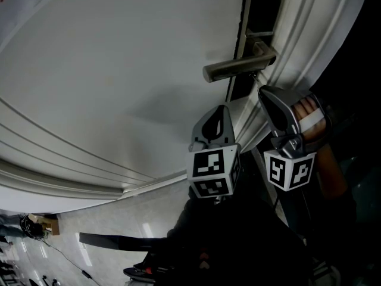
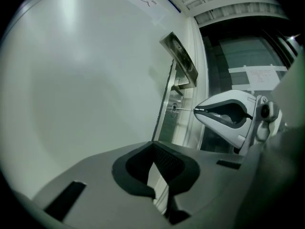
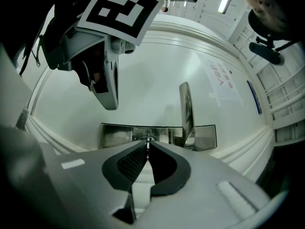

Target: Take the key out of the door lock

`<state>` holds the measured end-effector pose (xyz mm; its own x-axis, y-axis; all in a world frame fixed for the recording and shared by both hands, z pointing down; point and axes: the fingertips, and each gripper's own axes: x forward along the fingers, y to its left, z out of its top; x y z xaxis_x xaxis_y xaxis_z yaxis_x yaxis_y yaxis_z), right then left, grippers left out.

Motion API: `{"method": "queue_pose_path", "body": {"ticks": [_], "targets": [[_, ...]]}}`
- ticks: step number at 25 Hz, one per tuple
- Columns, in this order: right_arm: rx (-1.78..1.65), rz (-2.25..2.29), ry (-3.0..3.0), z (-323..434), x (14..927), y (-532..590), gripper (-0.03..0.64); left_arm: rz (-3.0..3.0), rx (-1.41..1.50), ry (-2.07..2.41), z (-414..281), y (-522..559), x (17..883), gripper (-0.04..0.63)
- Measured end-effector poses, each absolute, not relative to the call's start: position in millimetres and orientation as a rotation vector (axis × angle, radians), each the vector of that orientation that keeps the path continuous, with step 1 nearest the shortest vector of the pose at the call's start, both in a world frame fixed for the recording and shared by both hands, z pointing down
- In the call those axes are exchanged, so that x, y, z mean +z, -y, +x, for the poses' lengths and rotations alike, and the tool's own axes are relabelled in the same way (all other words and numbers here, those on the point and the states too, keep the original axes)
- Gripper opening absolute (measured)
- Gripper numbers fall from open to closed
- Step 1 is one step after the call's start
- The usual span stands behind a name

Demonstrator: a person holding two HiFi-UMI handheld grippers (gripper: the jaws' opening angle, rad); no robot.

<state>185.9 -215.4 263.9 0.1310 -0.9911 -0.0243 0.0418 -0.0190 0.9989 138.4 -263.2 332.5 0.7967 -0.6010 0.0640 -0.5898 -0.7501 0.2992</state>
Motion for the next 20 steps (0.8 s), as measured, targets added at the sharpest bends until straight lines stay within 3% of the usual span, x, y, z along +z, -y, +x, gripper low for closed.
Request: {"method": "queue_pose_path", "body": {"ticks": [20], "targets": [[-1.139, 1.277, 1.093, 187.6, 267.8, 211.5, 0.012, 2.691, -0.035, 0.913, 140.1, 263.2, 334.8, 0.0]]}}
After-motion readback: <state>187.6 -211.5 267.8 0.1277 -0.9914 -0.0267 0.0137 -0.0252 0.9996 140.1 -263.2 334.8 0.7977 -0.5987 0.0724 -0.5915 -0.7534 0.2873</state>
